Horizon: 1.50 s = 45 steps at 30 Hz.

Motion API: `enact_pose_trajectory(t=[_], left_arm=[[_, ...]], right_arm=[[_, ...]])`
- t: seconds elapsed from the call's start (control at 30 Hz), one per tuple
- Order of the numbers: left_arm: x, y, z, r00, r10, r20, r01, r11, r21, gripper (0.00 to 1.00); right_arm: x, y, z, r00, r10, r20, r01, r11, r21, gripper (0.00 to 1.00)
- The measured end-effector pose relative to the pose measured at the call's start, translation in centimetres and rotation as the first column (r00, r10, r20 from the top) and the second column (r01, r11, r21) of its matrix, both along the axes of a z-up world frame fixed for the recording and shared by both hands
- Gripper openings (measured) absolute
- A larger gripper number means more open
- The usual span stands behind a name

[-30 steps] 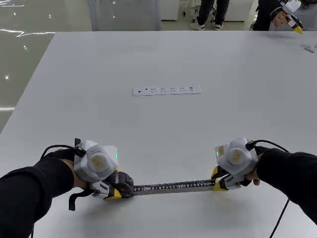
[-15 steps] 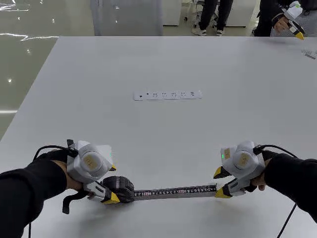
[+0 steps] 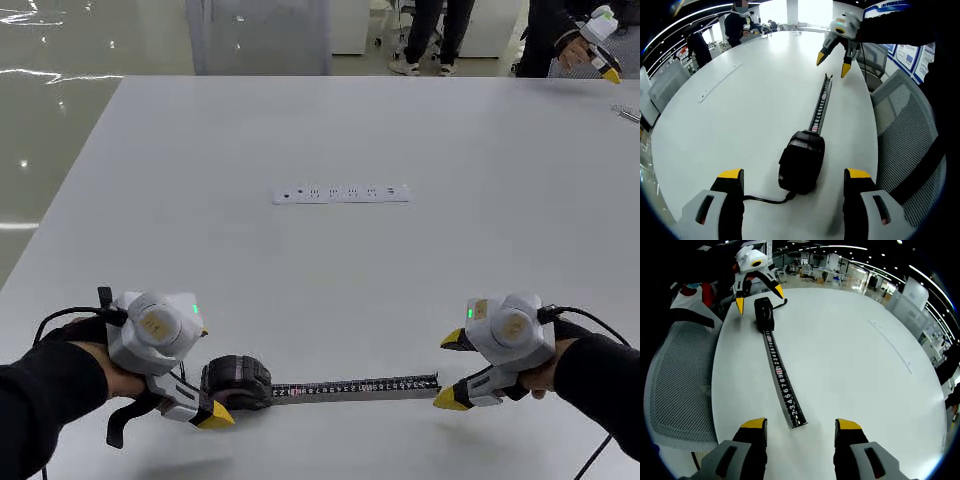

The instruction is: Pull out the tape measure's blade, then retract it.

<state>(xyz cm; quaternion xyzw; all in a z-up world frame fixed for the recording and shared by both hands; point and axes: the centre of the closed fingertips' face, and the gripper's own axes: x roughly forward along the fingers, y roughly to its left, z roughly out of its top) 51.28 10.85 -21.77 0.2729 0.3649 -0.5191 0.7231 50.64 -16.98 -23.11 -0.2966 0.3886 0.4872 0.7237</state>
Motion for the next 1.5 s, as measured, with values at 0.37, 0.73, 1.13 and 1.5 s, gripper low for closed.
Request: enact_pose_trajectory(t=[0.37, 0.73, 1.13, 1.5], left_arm=[[-0.1, 2.2, 0.5, 0.978, 0.201, -0.049, -0.205, 0.971, -0.123, 0.90], [-0.5, 4.9, 0.2, 0.940, 0.335, -0.058, -0.341, 0.927, -0.160, 0.99], [-1.6, 7.6, 2.1, 0.874, 0.485, 0.018, -0.460, 0.840, -0.288, 0.99], [-3.2, 9.6, 1.3, 0.849, 0.529, 0.016, -0.503, 0.816, -0.284, 0.99]], right_arm=[[-0.3, -1.2, 0.7, 0.988, -0.149, 0.045, 0.144, 0.986, 0.089, 0.65], [-1.5, -1.9, 1.6, 0.951, -0.298, 0.087, 0.278, 0.942, 0.186, 0.84], [-3.5, -3.6, 2.0, 0.921, -0.386, 0.054, 0.360, 0.896, 0.259, 0.96], [-4.2, -5.9, 2.6, 0.900, -0.433, 0.044, 0.405, 0.869, 0.284, 0.99]])
